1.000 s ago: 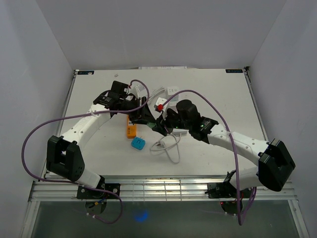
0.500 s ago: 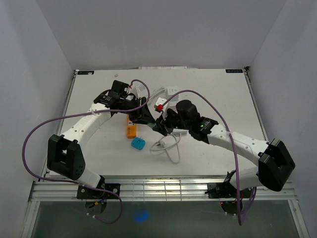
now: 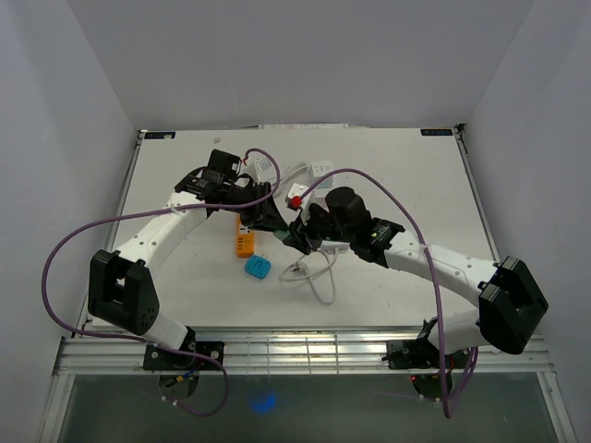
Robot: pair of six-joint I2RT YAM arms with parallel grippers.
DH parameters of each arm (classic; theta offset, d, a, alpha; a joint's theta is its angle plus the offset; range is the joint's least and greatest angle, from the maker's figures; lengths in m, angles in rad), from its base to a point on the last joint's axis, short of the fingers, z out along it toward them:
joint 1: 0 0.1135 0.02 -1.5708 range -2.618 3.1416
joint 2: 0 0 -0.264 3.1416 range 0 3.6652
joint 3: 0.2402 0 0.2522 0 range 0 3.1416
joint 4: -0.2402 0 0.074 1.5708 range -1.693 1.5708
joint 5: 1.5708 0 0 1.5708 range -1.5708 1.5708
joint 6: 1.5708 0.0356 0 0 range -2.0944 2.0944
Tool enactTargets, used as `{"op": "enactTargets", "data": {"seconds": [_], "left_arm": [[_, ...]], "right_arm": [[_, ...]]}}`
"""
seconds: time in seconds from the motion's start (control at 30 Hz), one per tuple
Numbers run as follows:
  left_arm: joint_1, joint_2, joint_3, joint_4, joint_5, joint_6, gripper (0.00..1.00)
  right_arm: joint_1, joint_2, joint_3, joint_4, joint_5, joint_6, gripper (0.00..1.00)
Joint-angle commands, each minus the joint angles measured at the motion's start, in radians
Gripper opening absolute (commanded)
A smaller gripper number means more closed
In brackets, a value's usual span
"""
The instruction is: Insert the plug
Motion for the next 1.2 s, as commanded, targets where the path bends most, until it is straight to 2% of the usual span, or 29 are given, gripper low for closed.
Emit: {"op": "enactTargets", "data": {"seconds": [0.0,0.07,0.17,0.23,0.43,0.67,0.83,1.17], "left_arm": [[-0.005,-0.008,0.015,-0.001,0.042,-0.003,0.17],[-0.005,-0.011,0.017,-0.004,0.033,0.0,0.14],[-0.005,-0.012,0.024,-0.02,0.01,0.012,0.0],[-0.005,-0.012,0.034,-0.04,-0.013,0.025,0.0],[0.003,-0.035,0.023,-0.065,-0.104,0.032,0.0],[0.027,-0.057,0.02,-0.083,-0.173,0.038,0.0],[0.052,-0.069,0.047,-0.116,-0.32,0.057,0.0],[0.055,-0.044,0.044,-0.119,-0.463,0.048,0.0]], "right_arm": [[0.008,0.007,0.036,0.062,0.009,-0.009,0.43],[0.006,0.007,0.026,0.08,0.011,-0.006,0.53],[0.008,0.005,0.016,0.097,0.014,-0.001,0.7],[0.006,0.002,0.008,0.108,0.016,0.002,0.78],[0.005,-0.03,-0.023,0.145,0.013,0.005,0.87],[-0.004,-0.062,-0.061,0.162,0.032,-0.001,0.96],[-0.026,-0.107,-0.119,0.209,0.086,-0.007,0.98],[-0.127,-0.222,-0.279,0.349,0.365,0.143,0.97]]}}
